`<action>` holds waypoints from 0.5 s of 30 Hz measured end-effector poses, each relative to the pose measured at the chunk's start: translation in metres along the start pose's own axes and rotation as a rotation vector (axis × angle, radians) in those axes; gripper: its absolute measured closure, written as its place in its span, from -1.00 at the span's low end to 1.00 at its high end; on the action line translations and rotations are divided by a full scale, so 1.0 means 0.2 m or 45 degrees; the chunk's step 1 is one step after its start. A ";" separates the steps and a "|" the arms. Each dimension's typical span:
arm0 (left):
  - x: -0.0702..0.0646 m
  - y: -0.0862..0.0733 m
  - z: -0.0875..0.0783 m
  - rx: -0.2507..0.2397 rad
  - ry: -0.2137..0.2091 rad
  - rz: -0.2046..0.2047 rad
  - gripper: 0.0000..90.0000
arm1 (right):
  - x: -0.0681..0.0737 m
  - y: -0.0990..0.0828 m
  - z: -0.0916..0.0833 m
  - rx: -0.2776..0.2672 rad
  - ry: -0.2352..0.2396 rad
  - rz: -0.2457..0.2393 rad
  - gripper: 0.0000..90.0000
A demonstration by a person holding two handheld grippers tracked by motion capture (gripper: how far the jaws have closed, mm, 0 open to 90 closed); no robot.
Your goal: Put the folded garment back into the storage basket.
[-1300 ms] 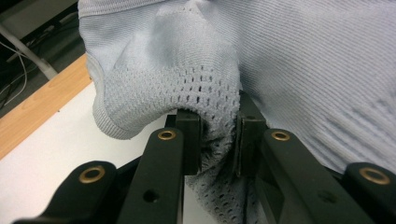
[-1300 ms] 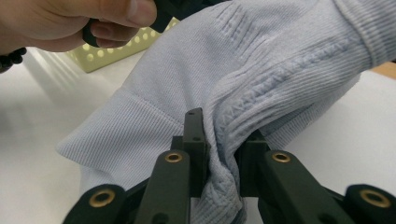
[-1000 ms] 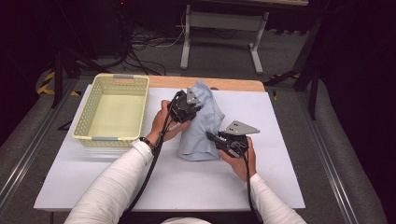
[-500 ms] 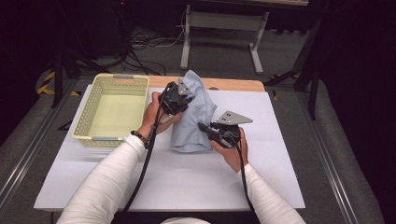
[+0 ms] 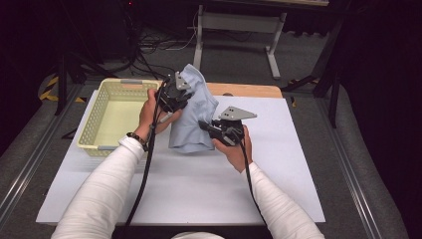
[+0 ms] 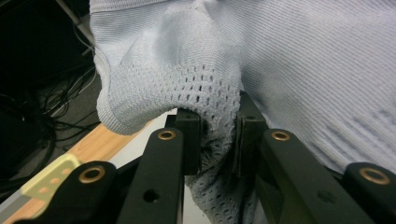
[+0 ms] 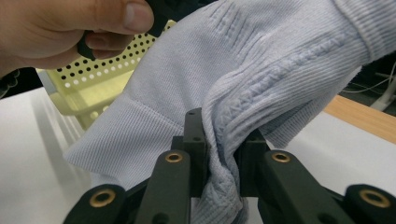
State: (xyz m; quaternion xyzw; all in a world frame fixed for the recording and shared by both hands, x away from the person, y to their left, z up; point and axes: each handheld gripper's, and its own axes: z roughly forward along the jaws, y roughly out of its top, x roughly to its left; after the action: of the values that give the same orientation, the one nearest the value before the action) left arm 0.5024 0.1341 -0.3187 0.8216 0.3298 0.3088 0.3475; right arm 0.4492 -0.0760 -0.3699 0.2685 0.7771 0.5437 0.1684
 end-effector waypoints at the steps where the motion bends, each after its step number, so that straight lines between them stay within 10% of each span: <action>1: 0.01 0.00 -0.01 0.000 0.015 -0.005 0.70 | 0.00 0.01 0.01 -0.006 0.002 0.001 0.75; 15: 0.17 -0.03 -0.11 0.034 0.101 -0.016 0.70 | 0.05 0.11 0.16 -0.041 0.078 0.037 0.76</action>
State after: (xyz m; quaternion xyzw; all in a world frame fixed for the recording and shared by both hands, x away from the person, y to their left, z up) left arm 0.5038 0.1703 -0.3017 0.8112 0.3525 0.3346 0.3251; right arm 0.4628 -0.0402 -0.3603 0.2602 0.7691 0.5665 0.1407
